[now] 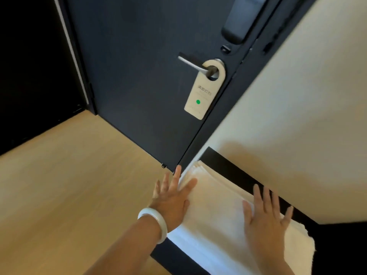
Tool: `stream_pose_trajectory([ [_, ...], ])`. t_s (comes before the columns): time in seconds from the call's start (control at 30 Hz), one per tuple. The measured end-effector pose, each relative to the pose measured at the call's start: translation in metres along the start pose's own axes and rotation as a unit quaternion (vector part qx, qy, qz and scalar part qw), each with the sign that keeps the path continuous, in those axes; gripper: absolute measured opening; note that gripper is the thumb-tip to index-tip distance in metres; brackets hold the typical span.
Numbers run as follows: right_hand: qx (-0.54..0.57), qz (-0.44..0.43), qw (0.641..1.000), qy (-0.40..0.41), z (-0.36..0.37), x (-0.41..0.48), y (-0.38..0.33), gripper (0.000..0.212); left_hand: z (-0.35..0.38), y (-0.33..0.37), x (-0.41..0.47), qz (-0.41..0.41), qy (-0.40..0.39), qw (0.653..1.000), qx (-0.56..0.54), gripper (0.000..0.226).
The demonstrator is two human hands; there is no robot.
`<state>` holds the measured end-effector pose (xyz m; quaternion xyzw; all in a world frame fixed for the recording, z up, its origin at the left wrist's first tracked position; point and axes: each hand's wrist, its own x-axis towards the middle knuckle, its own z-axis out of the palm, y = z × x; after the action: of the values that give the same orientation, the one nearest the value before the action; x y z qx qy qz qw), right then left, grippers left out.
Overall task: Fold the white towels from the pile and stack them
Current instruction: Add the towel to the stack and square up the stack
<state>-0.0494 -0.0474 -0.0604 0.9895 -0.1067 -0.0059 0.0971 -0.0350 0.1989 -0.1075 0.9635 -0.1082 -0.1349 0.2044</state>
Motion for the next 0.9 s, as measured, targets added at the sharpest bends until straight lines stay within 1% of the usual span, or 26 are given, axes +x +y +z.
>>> stream_pose_trajectory([
  [0.03, 0.018, -0.014, 1.0, -0.001, -0.003, -0.007, 0.001, 0.069, -0.002, 0.011, 0.003, 0.011, 0.048, 0.996, 0.069, 0.067],
  [0.07, 0.031, -0.039, 0.999, -0.011, -0.004, -0.017, 0.003, 0.071, -0.002, 0.025, 0.005, 0.041, 0.082, 0.989, 0.113, 0.07],
  [0.1, 0.034, -0.065, 0.997, -0.023, -0.003, -0.028, 0.005, 0.073, 0.001, 0.038, 0.005, 0.081, 0.085, 0.985, 0.126, 0.069],
  [0.13, 0.033, -0.085, 0.995, -0.035, 0.002, -0.037, 0.007, 0.074, 0.006, 0.049, 0.005, 0.113, 0.061, 0.985, 0.119, 0.067],
  [0.17, 0.034, -0.088, 0.994, -0.047, 0.007, -0.046, 0.012, 0.074, 0.011, 0.055, 0.005, 0.133, 0.019, 0.985, 0.107, 0.064],
  [0.2, 0.04, -0.076, 0.995, -0.058, 0.012, -0.05, 0.019, 0.073, 0.014, 0.056, 0.006, 0.141, -0.012, 0.983, 0.118, 0.062],
  [0.3, 0.048, -0.015, 0.997, -0.059, 0.027, -0.052, 0.047, 0.068, 0.02, 0.053, 0.016, 0.141, -0.008, 0.972, 0.19, 0.064],
  [0.43, 0.039, 0.036, 0.998, -0.034, 0.047, -0.045, 0.069, 0.067, 0.027, 0.059, 0.028, 0.122, -0.017, 0.975, 0.185, 0.066],
  [0.57, 0.049, 0.03, 0.998, -0.031, 0.052, -0.045, 0.07, 0.065, 0.033, 0.055, 0.029, 0.114, -0.017, 0.974, 0.196, 0.07],
  [0.7, 0.073, 0.022, 0.996, -0.044, 0.052, -0.048, 0.071, 0.064, 0.033, 0.054, 0.028, 0.102, -0.023, 0.973, 0.204, 0.063],
  [0.77, 0.095, 0.014, 0.994, -0.047, 0.043, -0.047, 0.07, 0.062, 0.024, 0.058, 0.029, 0.102, -0.045, 0.971, 0.213, 0.062],
  [0.8, 0.108, 0.02, 0.993, -0.035, 0.038, -0.048, 0.069, 0.061, 0.017, 0.061, 0.028, 0.104, -0.059, 0.968, 0.221, 0.062],
  [0.83, 0.134, 0.04, 0.99, -0.003, 0.033, -0.055, 0.068, 0.061, 0.008, 0.063, 0.026, 0.106, -0.063, 0.966, 0.226, 0.062],
  [0.87, 0.185, 0.076, 0.978, 0.053, 0.029, -0.067, 0.068, 0.058, 0.001, 0.064, 0.02, 0.105, -0.054, 0.969, 0.215, 0.062],
  [0.9, 0.26, 0.129, 0.951, 0.11, 0.025, -0.084, 0.068, 0.05, -0.004, 0.062, 0.011, 0.099, -0.036, 0.979, 0.177, 0.062],
])
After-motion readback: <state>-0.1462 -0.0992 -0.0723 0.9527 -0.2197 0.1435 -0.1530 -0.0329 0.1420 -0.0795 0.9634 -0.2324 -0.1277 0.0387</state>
